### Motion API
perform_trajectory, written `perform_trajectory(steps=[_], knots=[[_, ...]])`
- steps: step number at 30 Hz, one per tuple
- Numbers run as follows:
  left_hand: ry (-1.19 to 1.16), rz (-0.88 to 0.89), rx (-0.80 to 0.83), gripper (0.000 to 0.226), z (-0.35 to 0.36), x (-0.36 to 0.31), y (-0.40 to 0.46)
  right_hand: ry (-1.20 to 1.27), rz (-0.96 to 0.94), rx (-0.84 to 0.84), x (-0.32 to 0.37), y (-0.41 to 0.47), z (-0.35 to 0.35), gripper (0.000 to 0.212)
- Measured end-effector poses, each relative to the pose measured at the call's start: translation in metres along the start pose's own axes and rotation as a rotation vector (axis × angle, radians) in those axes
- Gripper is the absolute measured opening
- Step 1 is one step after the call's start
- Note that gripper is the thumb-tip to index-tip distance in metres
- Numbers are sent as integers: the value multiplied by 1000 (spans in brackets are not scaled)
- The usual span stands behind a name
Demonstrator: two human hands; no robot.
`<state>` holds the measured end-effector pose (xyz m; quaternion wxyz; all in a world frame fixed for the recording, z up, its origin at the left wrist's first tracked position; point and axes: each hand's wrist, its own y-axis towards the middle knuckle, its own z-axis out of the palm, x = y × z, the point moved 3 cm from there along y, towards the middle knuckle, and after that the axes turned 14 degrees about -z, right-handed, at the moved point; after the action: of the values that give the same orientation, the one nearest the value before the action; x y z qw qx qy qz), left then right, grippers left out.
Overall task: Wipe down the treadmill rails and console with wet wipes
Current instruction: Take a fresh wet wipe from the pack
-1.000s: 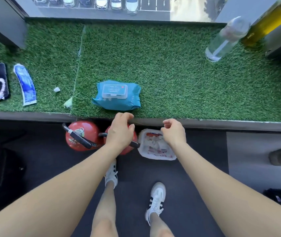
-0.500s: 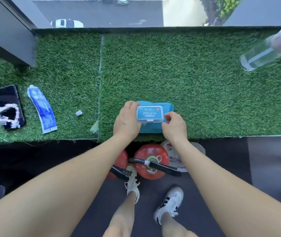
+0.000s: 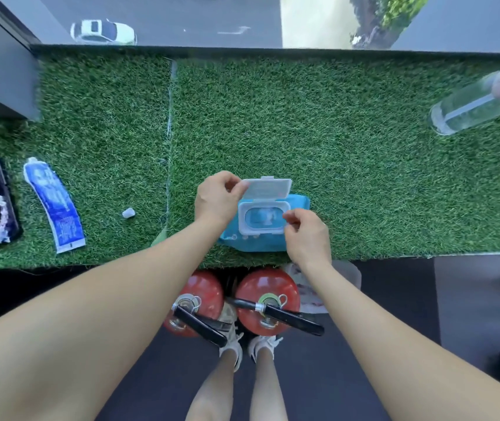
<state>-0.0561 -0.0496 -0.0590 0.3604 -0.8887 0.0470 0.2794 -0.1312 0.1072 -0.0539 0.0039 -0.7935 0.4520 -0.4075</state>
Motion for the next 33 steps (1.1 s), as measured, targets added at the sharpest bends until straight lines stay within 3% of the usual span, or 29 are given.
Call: perform_trajectory(steps=[6, 11, 13, 17, 23, 28, 31, 33], knots=[[-167, -144, -86, 29, 12, 5, 5, -165, -56, 47, 6, 16, 16, 27], [-58, 47, 38, 18, 17, 20, -11, -124, -14, 72, 8, 24, 25, 14], [3, 110, 88, 27, 20, 29, -18, -77, -31, 85, 10, 25, 27, 9], [141, 139, 167, 48, 27, 33, -23, -41, -104, 171, 16, 25, 25, 31], [196, 143, 140, 29, 27, 27, -18, 207, 21, 44, 13, 26, 21, 40], [229, 209, 152, 31, 31, 26, -16, 329, 1, 86, 13, 24, 21, 39], [250, 210, 147, 13, 31, 25, -16, 330, 1, 126, 15, 21, 21, 34], [233, 194, 135, 7, 26, 24, -13, 208, -25, 129, 13, 21, 21, 23]])
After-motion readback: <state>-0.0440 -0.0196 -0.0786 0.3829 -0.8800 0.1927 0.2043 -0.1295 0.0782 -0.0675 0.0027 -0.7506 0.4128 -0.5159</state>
